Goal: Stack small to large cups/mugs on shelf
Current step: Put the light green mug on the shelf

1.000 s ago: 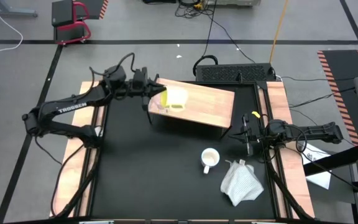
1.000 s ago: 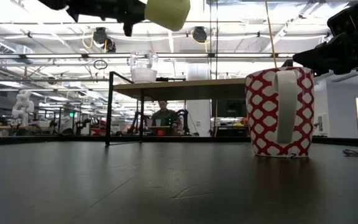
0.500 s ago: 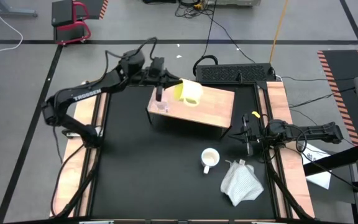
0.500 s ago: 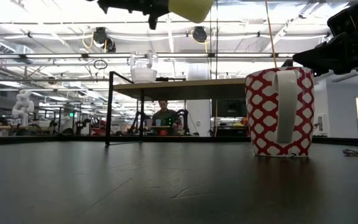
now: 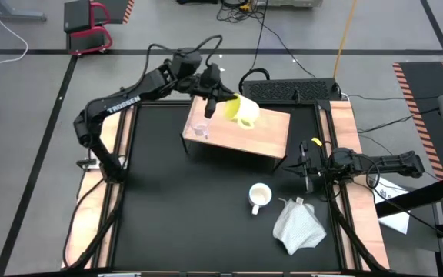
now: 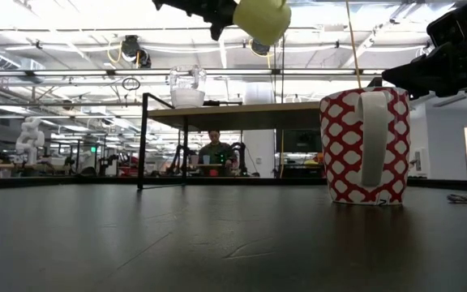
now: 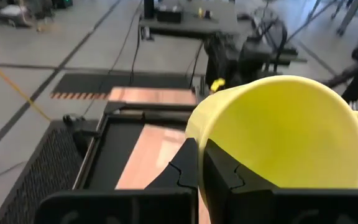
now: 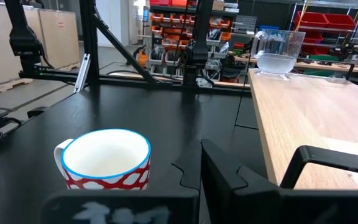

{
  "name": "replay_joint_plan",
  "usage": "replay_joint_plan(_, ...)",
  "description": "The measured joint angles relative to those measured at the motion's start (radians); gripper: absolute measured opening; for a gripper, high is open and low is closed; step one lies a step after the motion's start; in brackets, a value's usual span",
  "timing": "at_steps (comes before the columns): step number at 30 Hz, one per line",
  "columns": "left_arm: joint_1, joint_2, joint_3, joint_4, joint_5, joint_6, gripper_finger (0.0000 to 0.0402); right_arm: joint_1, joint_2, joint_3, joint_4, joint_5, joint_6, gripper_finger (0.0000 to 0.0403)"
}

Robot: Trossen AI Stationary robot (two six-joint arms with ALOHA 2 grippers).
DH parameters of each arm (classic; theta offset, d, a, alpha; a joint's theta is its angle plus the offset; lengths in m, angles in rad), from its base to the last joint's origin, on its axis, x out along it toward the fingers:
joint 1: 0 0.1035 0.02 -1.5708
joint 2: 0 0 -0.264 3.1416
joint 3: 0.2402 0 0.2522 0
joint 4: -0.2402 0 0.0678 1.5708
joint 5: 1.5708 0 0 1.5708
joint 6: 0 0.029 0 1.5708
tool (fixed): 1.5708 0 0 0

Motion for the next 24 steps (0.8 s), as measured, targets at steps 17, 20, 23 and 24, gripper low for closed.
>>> replay_joint_plan(17, -0.023, 0.192, 0.386, -0.491, -0.165, 0.237, 0.0004, 0.000, 0.000, 0.000, -0.004, 0.000, 0.000, 0.0000)
replay_joint_plan(20, -0.029, 0.193, 0.382, -0.545, -0.179, 0.304, 0.0004, 0.000, 0.000, 0.000, -0.005, 0.000, 0.000, 0.0000)
replay_joint_plan(23, -0.033, 0.193, 0.381, -0.580, -0.183, 0.326, 0.0004, 0.000, 0.000, 0.000, -0.005, 0.000, 0.000, 0.0000)
replay_joint_plan(24, -0.034, 0.193, 0.381, -0.586, -0.183, 0.331, 0.0004, 0.000, 0.000, 0.000, -0.005, 0.000, 0.000, 0.0000)
